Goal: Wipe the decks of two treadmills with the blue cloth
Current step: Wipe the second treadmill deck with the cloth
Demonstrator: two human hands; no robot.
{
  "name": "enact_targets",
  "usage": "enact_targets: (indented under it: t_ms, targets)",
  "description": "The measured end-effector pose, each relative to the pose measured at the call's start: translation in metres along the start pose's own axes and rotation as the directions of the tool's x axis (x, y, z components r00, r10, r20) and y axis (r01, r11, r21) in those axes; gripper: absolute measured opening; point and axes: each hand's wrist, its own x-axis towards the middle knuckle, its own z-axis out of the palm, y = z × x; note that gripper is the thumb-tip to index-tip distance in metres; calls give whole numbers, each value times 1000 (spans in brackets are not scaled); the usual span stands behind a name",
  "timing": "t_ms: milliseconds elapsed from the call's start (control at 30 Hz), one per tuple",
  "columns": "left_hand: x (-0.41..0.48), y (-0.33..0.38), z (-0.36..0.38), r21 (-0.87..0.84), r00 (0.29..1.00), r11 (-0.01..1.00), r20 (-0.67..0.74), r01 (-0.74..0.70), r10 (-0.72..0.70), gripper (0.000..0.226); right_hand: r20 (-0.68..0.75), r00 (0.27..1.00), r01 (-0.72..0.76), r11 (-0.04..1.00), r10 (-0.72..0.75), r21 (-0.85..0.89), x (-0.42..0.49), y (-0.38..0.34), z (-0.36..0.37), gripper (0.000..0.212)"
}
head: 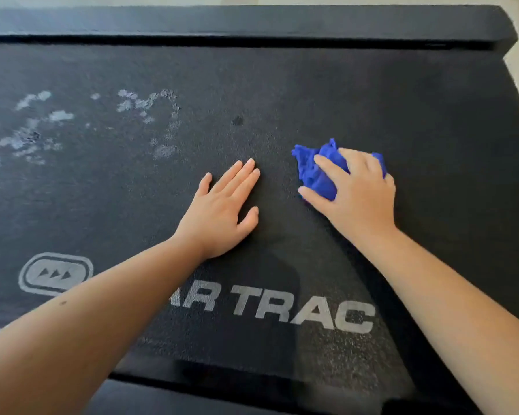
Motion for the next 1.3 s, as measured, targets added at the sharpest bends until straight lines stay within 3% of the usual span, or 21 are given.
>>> enact_targets:
  t_ms: [100, 300, 433, 600, 733, 833, 1200, 1300]
  targets:
    - [0, -1, -1, -22, 1000, 1000, -7, -7, 7, 75, 58, 993, -101, 994, 103, -37, 14, -8, 9, 58]
    - [-2, -3, -2, -41, 1000, 999, -5, -6, 5, 60, -29, 999, 39, 999, -40, -27, -105, -27, -20, 55]
    - [2, -3, -7, -45, 999, 998, 32, -34, 35, 58, -39, 999, 6, 997, -9, -81, -144, -41, -24, 53]
    - [-28, -40, -18, 11, 986, 993, 118, -119, 117, 56, -44, 999, -25, 994, 21, -103, -138, -66, -19, 55]
    - [-59, -82, -21, 43, 998, 999, 65, -24, 21, 69, -7, 999, 46, 995, -47, -91, -118, -130, 0, 56]
    - [-57, -100, -24, 29, 998, 999, 63, -32, 30, 71, 24, 999, 34, 995, -32, -93, -108, -162, 10, 56]
    - [-59, -99, -23, -65, 996, 995, 27, -78, 80, 59, 41, 999, 30, 994, -26, -106, -109, -163, 11, 58]
    - [-56, -101, -21, -58, 997, 996, 18, -69, 70, 59, -6, 995, 96, 994, -96, -54, -99, -154, 13, 58]
